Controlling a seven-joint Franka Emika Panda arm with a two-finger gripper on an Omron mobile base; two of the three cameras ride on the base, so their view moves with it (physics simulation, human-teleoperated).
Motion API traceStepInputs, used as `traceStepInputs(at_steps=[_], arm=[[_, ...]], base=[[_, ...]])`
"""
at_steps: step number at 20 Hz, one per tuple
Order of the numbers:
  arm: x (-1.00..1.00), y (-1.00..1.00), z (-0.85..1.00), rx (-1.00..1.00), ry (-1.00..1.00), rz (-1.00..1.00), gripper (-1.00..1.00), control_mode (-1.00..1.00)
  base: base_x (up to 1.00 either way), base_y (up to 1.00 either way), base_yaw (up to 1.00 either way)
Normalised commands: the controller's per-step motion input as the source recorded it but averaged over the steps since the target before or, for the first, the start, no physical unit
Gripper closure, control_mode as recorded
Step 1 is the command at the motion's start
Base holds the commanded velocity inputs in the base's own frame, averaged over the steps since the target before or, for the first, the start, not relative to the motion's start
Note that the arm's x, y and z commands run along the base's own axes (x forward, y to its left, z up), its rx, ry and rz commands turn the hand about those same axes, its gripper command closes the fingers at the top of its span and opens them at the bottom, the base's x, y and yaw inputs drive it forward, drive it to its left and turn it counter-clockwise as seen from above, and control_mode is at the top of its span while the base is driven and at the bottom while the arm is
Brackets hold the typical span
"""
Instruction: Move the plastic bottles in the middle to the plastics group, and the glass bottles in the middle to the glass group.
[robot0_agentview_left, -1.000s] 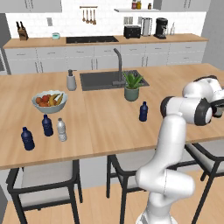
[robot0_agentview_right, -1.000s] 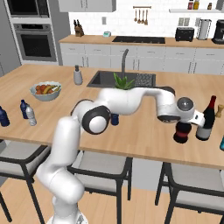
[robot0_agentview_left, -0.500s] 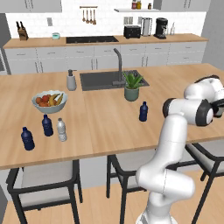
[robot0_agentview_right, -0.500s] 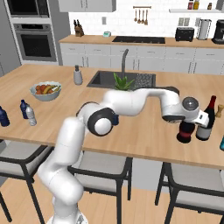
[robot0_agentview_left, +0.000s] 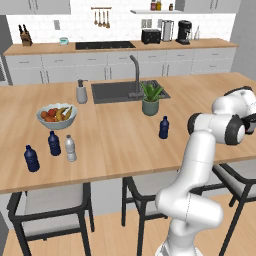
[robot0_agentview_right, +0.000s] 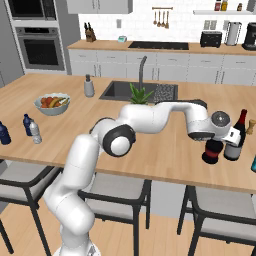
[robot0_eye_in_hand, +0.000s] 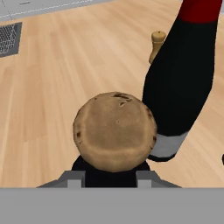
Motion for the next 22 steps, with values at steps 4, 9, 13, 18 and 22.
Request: traceStepInputs(at_steps=[4,9,13,18,22], arm=[[0.00,0.42,0.00,-0.12,-0.04,0.00,1.00,-1.00],[0.03,0.20,-0.01,-0.05,0.02,-0.02,1.00,-1.00],[0.02,0.00,0.00,-0.01,0.06,-0.05,1.00,-1.00],[0.00,0.00,0.00,0.00,0.00,0.00,-1.00,-1.00],[0.00,0.00,0.00,0.00,0.00,0.00,-1.00,-1.00]], base=[[0.00,0.00,0.00],[0.00,0.00,0.00],[0.00,0.00,0.00],[0.00,0.00,0.00],[0.00,0.00,0.00]])
